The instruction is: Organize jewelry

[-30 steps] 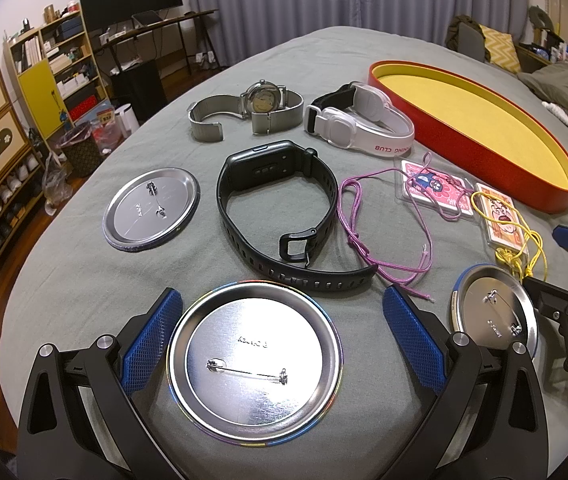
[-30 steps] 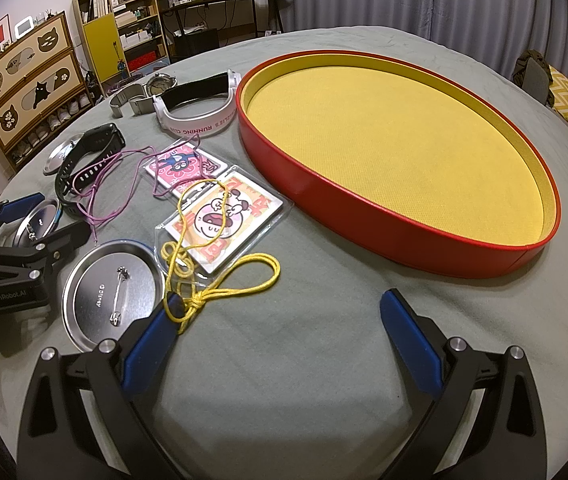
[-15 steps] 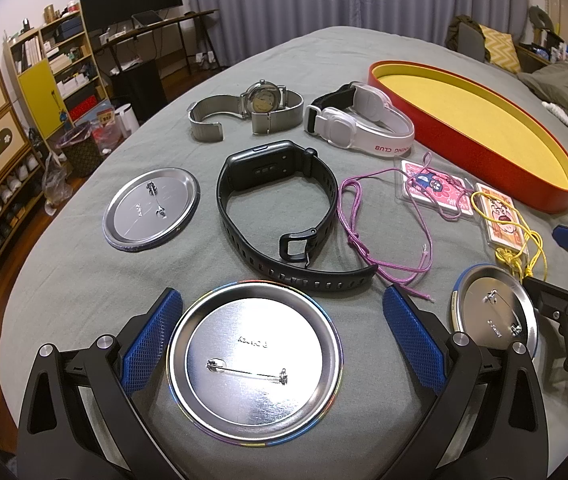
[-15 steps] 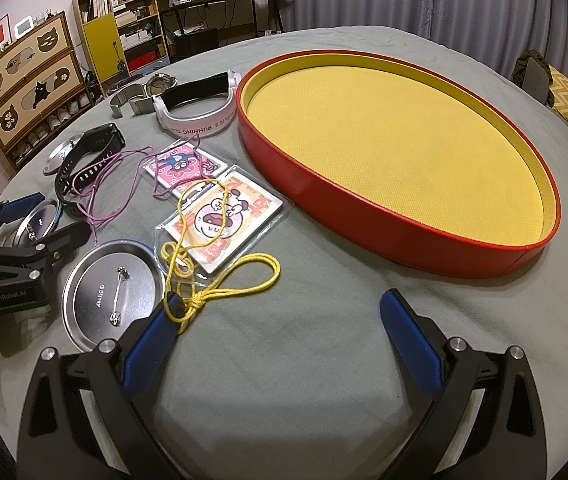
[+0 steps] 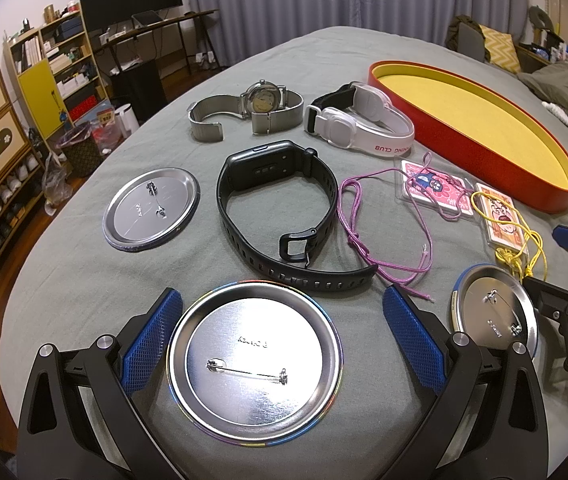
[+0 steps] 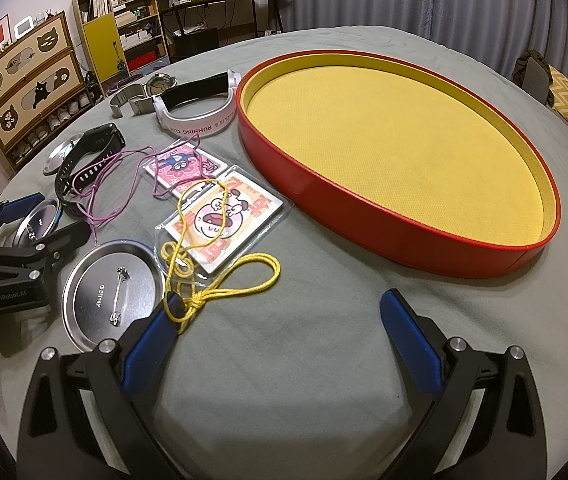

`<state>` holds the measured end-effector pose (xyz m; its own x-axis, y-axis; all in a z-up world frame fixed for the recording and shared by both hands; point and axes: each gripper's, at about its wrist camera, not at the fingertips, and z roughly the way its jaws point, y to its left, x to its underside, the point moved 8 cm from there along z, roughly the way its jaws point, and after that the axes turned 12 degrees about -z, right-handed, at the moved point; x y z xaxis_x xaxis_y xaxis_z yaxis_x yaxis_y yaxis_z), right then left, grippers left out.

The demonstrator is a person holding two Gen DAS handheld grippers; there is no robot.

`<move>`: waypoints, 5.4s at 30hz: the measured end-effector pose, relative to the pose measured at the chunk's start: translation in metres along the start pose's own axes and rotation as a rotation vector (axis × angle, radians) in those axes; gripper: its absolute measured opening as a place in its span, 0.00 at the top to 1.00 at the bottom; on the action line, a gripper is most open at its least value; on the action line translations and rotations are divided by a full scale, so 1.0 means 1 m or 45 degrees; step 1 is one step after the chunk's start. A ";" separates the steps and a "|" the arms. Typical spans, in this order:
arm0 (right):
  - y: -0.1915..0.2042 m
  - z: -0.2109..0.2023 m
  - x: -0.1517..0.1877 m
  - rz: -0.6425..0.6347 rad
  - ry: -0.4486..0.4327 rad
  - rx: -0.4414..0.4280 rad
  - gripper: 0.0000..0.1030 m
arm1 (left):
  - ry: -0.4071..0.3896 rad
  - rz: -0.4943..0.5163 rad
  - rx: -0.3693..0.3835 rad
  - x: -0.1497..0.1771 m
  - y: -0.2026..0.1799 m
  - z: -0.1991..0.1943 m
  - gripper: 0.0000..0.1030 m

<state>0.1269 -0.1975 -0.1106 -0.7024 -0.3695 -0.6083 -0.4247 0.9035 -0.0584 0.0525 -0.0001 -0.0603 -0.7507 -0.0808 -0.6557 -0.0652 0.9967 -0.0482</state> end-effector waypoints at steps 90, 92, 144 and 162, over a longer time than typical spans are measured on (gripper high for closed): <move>0.021 -0.037 -0.138 -0.074 -0.173 -0.223 0.08 | -0.120 -0.294 0.057 -0.123 0.068 -0.008 0.05; 0.032 -0.026 -0.155 -0.118 -0.176 -0.230 0.08 | -0.090 -0.266 0.055 -0.132 0.071 0.006 0.05; 0.076 0.067 -0.150 -0.320 0.081 -0.291 0.52 | 0.125 -0.101 -0.079 -0.068 0.093 0.044 0.06; 0.076 0.067 -0.151 -0.312 0.072 -0.291 0.64 | 0.084 -0.082 -0.051 -0.065 0.085 0.032 0.30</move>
<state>0.2389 -0.0583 -0.0757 -0.5914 -0.5868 -0.5531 -0.6974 0.7166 -0.0146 0.1168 0.0899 -0.0461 -0.7859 -0.1463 -0.6008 -0.1401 0.9885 -0.0573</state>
